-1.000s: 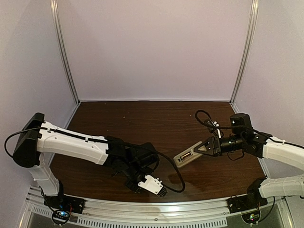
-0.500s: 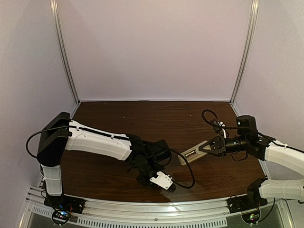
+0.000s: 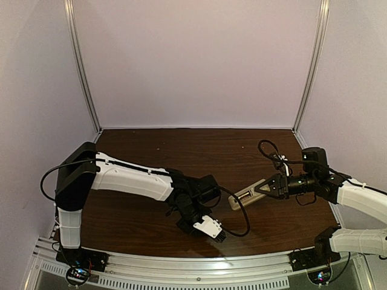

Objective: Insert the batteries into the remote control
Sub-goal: Place the battery at the center of the board.

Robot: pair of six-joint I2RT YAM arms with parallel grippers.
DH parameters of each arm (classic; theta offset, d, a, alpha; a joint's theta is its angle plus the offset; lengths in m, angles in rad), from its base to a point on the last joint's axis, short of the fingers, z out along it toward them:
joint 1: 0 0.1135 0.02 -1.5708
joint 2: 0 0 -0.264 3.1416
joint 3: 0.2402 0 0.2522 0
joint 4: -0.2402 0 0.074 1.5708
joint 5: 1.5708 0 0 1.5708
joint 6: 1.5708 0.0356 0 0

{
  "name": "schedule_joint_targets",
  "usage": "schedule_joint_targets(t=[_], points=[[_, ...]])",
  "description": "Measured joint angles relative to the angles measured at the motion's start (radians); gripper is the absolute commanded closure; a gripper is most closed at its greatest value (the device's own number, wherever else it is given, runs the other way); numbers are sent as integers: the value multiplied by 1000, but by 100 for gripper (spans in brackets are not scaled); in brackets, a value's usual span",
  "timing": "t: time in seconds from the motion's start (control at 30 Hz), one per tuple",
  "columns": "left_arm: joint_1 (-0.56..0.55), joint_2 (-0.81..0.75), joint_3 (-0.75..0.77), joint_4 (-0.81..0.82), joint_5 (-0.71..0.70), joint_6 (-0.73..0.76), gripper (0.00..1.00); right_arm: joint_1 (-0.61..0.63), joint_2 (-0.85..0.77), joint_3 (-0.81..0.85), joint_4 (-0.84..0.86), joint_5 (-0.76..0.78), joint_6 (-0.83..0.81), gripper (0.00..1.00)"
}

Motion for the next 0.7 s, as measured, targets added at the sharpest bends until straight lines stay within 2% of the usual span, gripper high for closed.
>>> schedule_joint_targets(t=[0.13,0.33,0.43,0.47,0.53,0.7], points=[[0,4,8,-10,-3,-15,66,0,0,0,-3,0,0,100],[0,-9,52,-13,-29,-82,50,0,0,0,-3,0,0,100],[0,-68,50,0,-48,-168,41,0,0,0,-3,0,0,100],[0,-100,44,15,-60,-201,37,0,0,0,-4,0,-1,100],[-4,-225,-22,106,-116,-317,5,0,0,3,-15,3,-5,100],[-14,-586,-253,362,-225,-683,3,-6,-5,11,-43,18,-16,100]])
